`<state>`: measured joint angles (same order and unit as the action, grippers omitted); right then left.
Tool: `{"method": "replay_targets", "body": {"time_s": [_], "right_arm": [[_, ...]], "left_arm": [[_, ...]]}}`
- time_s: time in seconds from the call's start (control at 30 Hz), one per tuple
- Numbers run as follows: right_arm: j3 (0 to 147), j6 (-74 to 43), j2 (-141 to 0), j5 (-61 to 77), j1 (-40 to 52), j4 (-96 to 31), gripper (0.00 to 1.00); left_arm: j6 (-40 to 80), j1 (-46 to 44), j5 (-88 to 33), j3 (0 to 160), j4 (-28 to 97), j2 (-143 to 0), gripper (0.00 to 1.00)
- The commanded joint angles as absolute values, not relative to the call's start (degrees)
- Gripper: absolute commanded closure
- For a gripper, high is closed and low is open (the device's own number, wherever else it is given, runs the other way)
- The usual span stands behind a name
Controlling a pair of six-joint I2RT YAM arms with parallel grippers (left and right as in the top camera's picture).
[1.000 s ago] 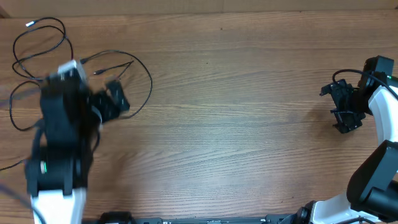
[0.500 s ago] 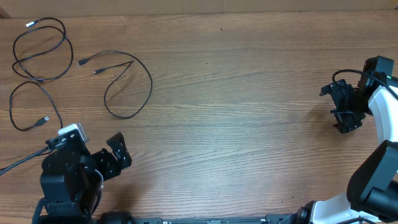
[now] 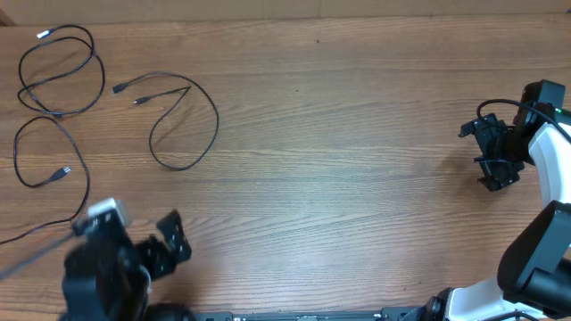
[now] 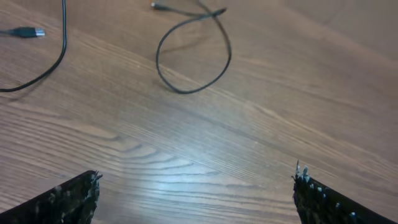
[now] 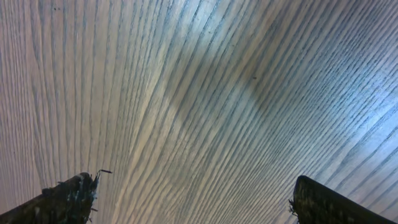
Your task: Untangle cables
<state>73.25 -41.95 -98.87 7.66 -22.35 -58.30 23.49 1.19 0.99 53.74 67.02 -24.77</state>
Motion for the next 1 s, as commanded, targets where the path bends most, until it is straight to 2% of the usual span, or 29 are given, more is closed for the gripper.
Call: {"method": "replay_targets", "body": {"time_s": [0.0, 0.17, 0.5, 0.63, 0.73, 0.97], "right_arm": [[74.63, -41.71, -98.72, 7.75, -22.15, -58.15, 0.0], [74.63, -41.71, -98.72, 7.75, -22.15, -58.15, 0.0], [74.63, -41.71, -98.72, 7.75, -22.15, -58.15, 0.0], [74.63, -41.71, -98.72, 7.75, -22.15, -58.15, 0.0], [74.63, -41.71, -98.72, 7.75, -22.15, -58.15, 0.0], [74.63, -41.71, -98.72, 7.75, -22.15, -58.15, 0.0]], "left_arm": [[23.11, 1.04, -0.05, 49.36, 66.67, -13.52, 0.0], [15.16, 1.15, -2.35, 40.62, 53.6, -1.08, 0.01], [11.55, 0.49, -4.54, 14.63, 19.92, -0.21, 0.0], [11.25, 0.3, -4.47, 8.78, 14.48, -0.21, 0.01], [5.87, 0.3, -4.54, 3.9, 7.9, -0.19, 0.0], [1.43, 0.27, -4.56, 1.17, 6.09, -0.19, 0.0]]}}
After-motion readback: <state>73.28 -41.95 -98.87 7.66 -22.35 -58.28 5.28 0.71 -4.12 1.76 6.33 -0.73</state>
